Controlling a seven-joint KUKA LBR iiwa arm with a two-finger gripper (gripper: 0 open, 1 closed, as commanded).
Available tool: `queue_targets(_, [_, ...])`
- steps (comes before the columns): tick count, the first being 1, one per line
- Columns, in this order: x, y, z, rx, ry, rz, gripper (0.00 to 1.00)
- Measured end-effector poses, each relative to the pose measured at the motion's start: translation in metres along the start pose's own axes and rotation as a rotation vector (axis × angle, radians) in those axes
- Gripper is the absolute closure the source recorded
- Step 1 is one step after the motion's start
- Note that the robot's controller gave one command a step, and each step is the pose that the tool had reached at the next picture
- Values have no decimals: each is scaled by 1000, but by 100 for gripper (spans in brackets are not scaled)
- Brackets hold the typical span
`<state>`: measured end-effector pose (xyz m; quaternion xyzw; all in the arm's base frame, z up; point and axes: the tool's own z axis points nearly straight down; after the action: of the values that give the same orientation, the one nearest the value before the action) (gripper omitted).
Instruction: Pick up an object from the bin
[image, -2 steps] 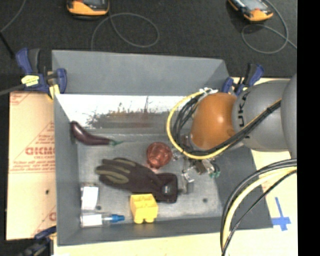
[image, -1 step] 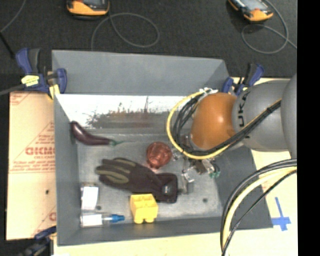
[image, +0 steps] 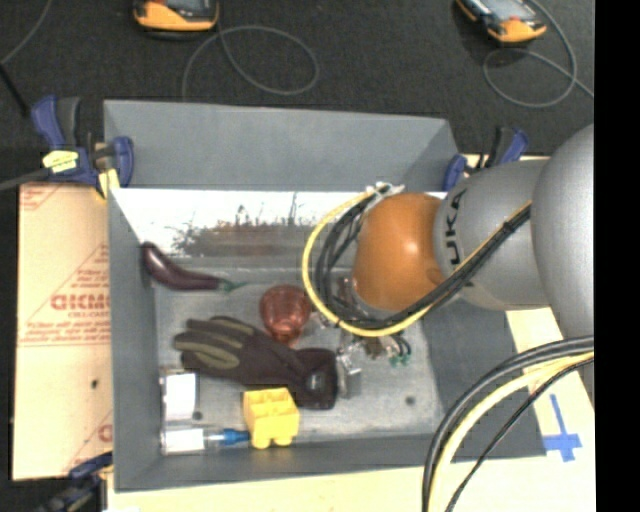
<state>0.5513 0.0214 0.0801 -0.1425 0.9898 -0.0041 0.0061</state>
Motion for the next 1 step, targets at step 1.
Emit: queue_targets(1, [-2, 17, -2, -2, 0, 5, 0])
